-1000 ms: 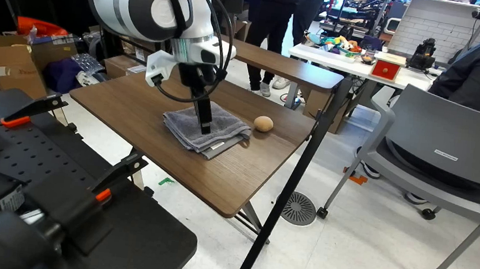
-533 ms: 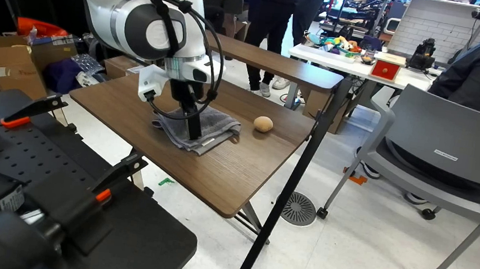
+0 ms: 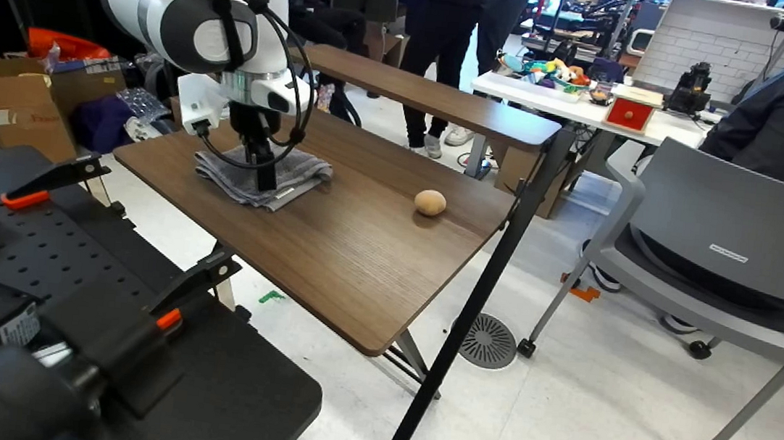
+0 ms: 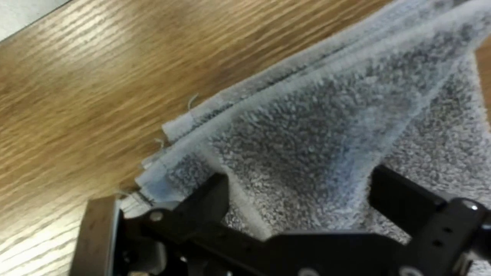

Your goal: Move the ball to the right and use the cloth to wipe the table

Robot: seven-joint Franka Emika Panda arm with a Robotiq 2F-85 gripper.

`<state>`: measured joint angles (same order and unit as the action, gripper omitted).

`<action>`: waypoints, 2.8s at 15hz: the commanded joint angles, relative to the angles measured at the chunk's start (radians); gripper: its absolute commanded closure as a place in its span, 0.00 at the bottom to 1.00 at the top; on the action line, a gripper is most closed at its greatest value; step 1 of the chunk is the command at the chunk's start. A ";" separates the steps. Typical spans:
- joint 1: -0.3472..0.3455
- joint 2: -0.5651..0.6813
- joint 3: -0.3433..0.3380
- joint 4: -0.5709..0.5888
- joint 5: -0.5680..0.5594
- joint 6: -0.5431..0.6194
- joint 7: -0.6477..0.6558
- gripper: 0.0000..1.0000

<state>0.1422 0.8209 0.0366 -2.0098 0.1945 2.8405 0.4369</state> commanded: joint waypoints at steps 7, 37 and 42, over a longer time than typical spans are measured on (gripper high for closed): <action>0.072 0.152 -0.127 0.176 0.014 -0.019 0.092 0.00; 0.071 0.360 -0.168 0.501 0.016 0.059 0.239 0.00; 0.036 0.232 0.001 0.298 0.023 0.128 0.031 0.00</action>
<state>0.1917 1.0931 -0.0708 -1.5592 0.2023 2.9034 0.5805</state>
